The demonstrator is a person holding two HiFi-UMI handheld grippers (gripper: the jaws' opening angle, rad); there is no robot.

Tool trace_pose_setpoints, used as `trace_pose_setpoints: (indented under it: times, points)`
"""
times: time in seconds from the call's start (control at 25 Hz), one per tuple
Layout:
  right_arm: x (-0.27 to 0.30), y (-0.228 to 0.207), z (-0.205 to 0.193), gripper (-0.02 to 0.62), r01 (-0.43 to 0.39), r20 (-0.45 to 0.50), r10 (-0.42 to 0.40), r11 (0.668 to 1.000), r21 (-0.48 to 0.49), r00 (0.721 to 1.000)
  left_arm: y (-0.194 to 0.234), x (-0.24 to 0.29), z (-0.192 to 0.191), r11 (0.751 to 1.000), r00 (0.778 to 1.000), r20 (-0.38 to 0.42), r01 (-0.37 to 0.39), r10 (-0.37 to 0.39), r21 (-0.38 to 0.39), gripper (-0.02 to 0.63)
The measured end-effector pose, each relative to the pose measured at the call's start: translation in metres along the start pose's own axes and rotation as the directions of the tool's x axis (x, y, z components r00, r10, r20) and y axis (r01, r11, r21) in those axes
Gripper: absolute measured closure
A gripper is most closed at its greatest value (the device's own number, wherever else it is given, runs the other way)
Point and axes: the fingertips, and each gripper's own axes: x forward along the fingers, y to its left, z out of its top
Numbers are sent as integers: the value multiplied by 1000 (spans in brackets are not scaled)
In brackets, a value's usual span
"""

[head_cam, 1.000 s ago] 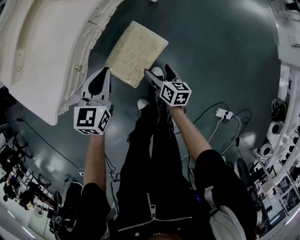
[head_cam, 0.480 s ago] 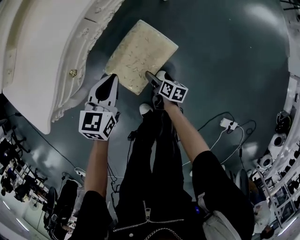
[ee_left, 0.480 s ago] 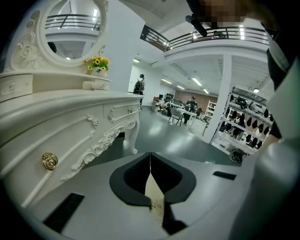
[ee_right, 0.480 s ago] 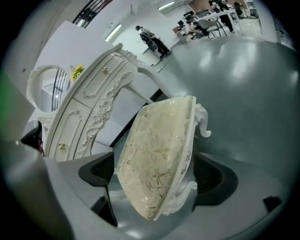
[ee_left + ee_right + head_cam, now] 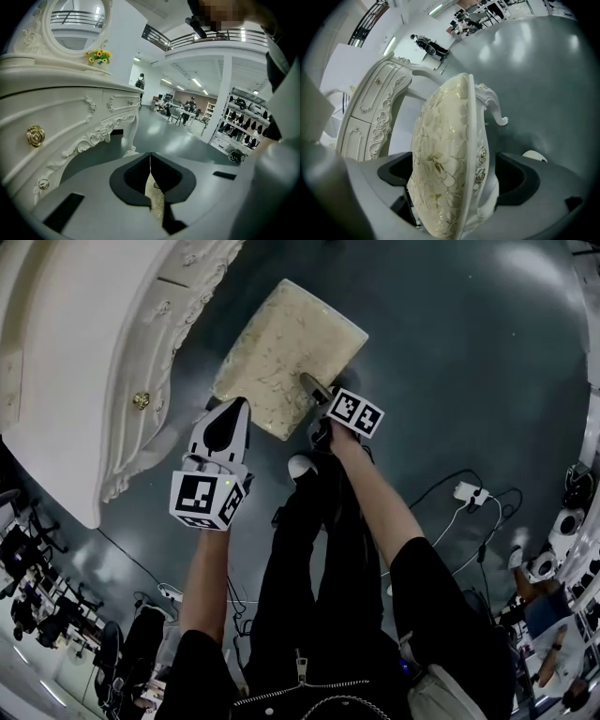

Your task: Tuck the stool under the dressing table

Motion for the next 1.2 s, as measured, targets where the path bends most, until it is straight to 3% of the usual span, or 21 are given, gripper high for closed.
trace_pose_setpoints:
  times: [0.44,1.2]
  points:
    - [36,-2,-1,40,-114,23,111,984,140,994,22,10,-20,998,999,34,-12,14,-64,584]
    - [70,21,9,58,-111,-56,121,981,160,991,58,10,-28,993,993,93,-67,76,-93,584]
